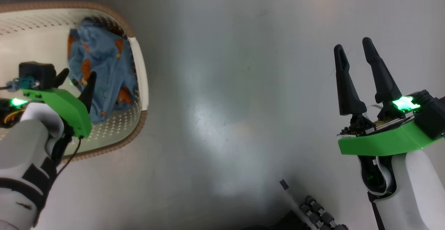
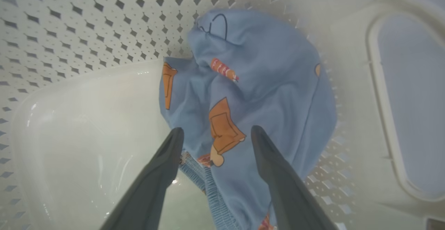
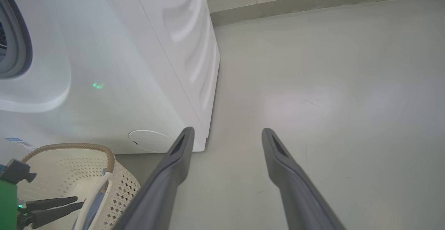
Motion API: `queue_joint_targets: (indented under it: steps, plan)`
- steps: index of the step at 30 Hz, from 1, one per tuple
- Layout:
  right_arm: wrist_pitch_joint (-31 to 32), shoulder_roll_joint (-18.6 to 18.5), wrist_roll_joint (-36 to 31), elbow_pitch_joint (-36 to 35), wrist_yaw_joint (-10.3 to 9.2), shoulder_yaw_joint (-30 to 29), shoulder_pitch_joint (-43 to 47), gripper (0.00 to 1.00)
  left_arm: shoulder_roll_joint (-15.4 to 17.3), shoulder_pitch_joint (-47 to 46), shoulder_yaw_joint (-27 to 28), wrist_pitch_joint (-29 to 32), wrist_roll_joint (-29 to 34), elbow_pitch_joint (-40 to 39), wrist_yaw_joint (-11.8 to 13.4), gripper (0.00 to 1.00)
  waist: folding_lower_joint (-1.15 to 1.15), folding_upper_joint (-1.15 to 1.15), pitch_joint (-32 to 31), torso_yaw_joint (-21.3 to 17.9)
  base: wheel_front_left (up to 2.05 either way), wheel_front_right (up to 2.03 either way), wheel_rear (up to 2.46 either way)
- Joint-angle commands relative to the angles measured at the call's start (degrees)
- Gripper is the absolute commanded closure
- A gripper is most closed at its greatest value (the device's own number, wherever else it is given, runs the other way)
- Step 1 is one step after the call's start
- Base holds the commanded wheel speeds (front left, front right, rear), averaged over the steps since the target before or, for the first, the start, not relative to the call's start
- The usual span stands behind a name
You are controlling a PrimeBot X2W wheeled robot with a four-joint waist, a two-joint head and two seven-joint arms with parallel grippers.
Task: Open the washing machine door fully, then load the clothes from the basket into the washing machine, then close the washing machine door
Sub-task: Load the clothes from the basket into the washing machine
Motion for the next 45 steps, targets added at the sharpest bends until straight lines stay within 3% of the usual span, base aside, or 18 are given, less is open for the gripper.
queue_joint_targets:
  steps: [1, 16, 18, 19, 20, 33, 39, 45]
  plan:
    - [-0.27, 0.03, -0.59, -1.38, 0.16, 1.28, 0.95, 0.00, 2.55, -0.15, 0.26, 0.31, -1.01, 0.05, -0.09, 0.00, 0.00, 0.00, 2.39, -1.50, 0.00, 0.00, 0.00]
    - [-0.27, 0.95, -0.71, -1.84, 0.16, 3.45, -0.43, 0.00, 6.96, -5.01, -9.56, 3.67, -11.46, -1.32, -0.09, 0.02, 0.00, 0.00, 5.29, -3.82, 0.00, 0.00, 0.00]
    - [-0.27, 0.98, -0.79, -1.91, 0.16, 3.48, -0.32, 0.00, 7.24, -5.34, -10.71, 3.59, -12.61, -1.44, -0.09, 0.65, 0.00, 0.00, 5.27, -3.94, 0.00, 0.00, 0.00]
    - [-0.27, 0.99, -0.84, -1.92, 0.16, 3.47, -0.27, 0.00, 7.29, -5.49, -11.22, 3.44, -13.20, -1.51, -0.09, 0.89, 0.00, 0.00, 5.22, -3.95, 0.00, 0.00, 0.00]
    - [-0.27, 0.87, -0.82, -1.84, 0.16, 3.36, -0.21, 0.00, 7.21, -5.74, -12.08, 2.90, -14.42, -1.61, -0.09, 1.00, 0.00, 0.00, 5.02, -3.91, 0.00, 0.00, 0.00]
    - [-0.27, 0.50, -1.11, -1.60, 0.16, 1.92, 0.16, 0.00, 5.15, -4.84, -12.74, -1.97, -24.04, -2.40, -0.09, 1.00, 0.00, 0.00, 1.59, -1.19, 0.00, 0.00, 0.00]
    - [-0.27, 0.18, -1.14, -1.17, 0.16, 0.99, 0.50, 0.00, 3.70, -3.25, -8.75, -2.61, -26.63, -2.44, -0.09, 1.00, 0.00, 0.00, -1.38, 0.74, 0.00, 0.00, 0.00]
    - [-0.27, -0.04, -0.96, -0.32, 0.16, 0.33, 1.41, 0.00, 2.64, 0.98, -0.20, -2.65, -22.21, -4.41, -0.09, 1.00, 0.00, 0.00, -6.19, 2.50, 0.00, 0.00, 0.00]
